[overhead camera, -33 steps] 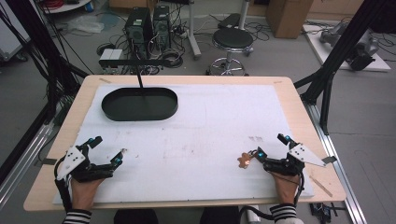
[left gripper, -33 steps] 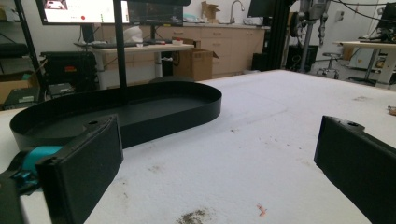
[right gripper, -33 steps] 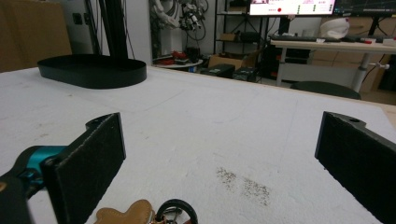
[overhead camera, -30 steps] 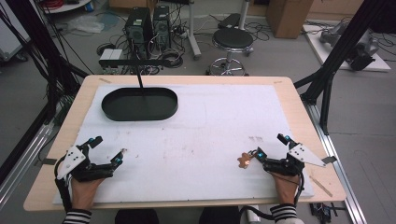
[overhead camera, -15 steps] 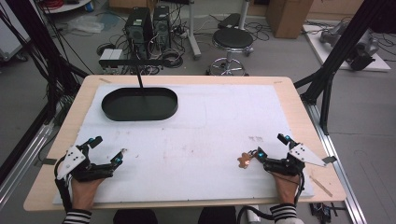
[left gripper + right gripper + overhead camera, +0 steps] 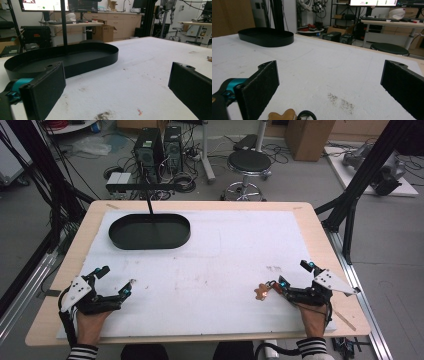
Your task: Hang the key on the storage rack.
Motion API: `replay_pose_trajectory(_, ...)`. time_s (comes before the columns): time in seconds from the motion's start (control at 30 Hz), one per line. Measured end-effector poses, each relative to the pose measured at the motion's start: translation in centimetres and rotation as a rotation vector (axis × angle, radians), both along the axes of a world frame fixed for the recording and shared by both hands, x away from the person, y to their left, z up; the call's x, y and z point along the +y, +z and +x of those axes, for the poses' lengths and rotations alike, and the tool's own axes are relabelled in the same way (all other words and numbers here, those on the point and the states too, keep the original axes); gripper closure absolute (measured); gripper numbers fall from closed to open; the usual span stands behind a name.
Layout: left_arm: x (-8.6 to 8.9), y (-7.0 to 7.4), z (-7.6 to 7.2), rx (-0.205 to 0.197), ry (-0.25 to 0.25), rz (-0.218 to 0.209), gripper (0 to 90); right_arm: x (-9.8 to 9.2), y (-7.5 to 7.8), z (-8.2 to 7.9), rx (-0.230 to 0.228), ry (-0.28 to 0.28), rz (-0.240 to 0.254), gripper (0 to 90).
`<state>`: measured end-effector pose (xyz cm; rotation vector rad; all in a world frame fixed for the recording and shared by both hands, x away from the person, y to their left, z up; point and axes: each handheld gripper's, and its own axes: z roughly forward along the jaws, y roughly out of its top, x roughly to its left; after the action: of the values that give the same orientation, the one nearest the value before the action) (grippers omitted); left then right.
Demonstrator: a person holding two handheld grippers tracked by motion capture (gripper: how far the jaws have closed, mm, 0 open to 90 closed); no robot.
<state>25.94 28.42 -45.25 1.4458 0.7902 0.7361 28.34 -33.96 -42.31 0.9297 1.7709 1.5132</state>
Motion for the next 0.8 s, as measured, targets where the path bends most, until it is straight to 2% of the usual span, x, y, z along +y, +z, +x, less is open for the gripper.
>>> replay_pose_trajectory(0.2,0.0,0.0,0.0,0.000,0.001,-0.004,1.7,-0.4,2.8,0.3,0.019,0.058,-0.086,0.7)
replay_pose_trajectory(0.27,0.0,0.0,0.0,0.001,0.000,-0.005,1.7,-0.7,3.8,0.4,0.043,0.079,-0.110,0.6)
replay_pose_trajectory(0.37,0.0,0.0,0.0,0.001,0.000,-0.005,1.7,-0.9,4.4,0.6,0.055,0.092,-0.124,0.6)
replay_pose_trajectory(0.4,0.0,0.0,0.0,0.001,0.001,-0.006,1.7,-1.1,4.9,0.7,0.074,0.108,-0.146,0.6)
replay_pose_trajectory(0.47,0.0,0.0,0.0,0.003,0.000,-0.007,1.7,-1.1,5.1,0.7,0.088,0.115,-0.158,0.7)
replay_pose_trajectory(0.63,0.0,0.0,0.0,0.001,0.000,-0.006,1.7,-1.2,5.8,0.9,0.151,0.169,-0.250,0.7)
replay_pose_trajectory(0.67,0.0,0.0,0.0,0.002,0.000,-0.007,1.7,-1.2,5.8,0.9,0.151,0.169,-0.250,0.7)
replay_pose_trajectory(0.7,0.0,0.0,0.0,0.002,0.000,-0.009,1.7,-1.1,5.9,1.0,0.182,0.188,-0.290,0.7)
replay_pose_trajectory(0.77,0.0,0.0,0.0,0.001,0.000,-0.006,1.7,-1.0,5.9,1.1,0.191,0.188,-0.302,0.7)
replay_pose_trajectory(0.8,0.0,0.0,0.0,0.000,-0.001,-0.005,1.7,-1.0,5.9,1.2,0.206,0.199,-0.331,0.8)
